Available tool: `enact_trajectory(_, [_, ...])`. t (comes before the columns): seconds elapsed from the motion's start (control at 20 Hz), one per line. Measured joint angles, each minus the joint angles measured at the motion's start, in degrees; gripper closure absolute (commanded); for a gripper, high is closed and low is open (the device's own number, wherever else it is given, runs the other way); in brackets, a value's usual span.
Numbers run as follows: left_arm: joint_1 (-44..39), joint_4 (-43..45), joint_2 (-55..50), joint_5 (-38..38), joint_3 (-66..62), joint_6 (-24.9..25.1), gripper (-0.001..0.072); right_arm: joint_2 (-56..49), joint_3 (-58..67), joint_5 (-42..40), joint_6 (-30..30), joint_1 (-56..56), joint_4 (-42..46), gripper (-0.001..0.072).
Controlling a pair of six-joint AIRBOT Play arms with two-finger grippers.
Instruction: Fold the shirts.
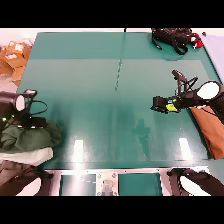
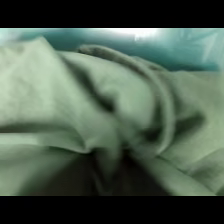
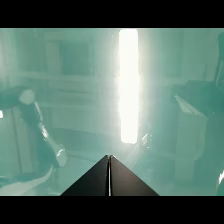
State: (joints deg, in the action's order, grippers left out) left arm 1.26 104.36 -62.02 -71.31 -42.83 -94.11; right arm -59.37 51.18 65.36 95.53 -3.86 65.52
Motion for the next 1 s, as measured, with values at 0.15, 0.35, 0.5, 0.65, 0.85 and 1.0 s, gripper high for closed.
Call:
enact_trajectory(0.15, [0.0, 0.5, -0.8, 0.4, 0.7, 1.0, 0.0689, 0.0, 0.0, 0.0, 0.0, 0.0, 0.0, 0.0685])
enact_trajectory(0.35, [-0.4, -0.9, -1.1, -1.3, -8.4, 2.7, 0.0690, 0.0, 0.0, 0.0, 0.0, 0.0, 0.0, 0.0685])
enact_trajectory(0.5, [-4.3, -7.0, -1.2, -3.4, -21.6, 3.6, 0.0690, 0.0, 0.0, 0.0, 0.0, 0.0, 0.0, 0.0686])
enact_trajectory(0.65, [-12.3, -13.1, -1.2, -3.8, -33.5, 3.9, 0.0690, 0.0, 0.0, -0.5, 0.0, 0.0, -0.2, 0.0685])
enact_trajectory(0.85, [-26.6, -19.4, -2.0, 2.5, -41.2, 3.8, 0.0689, 0.0, 0.0, -0.7, 0.0, 0.0, -0.3, 0.0684])
enact_trajectory(1.0, [-34.6, -22.4, -5.8, 7.2, -42.8, 3.7, 0.0404, 0.0, 0.0, -0.9, 0.0, 0.0, -0.3, 0.0440])
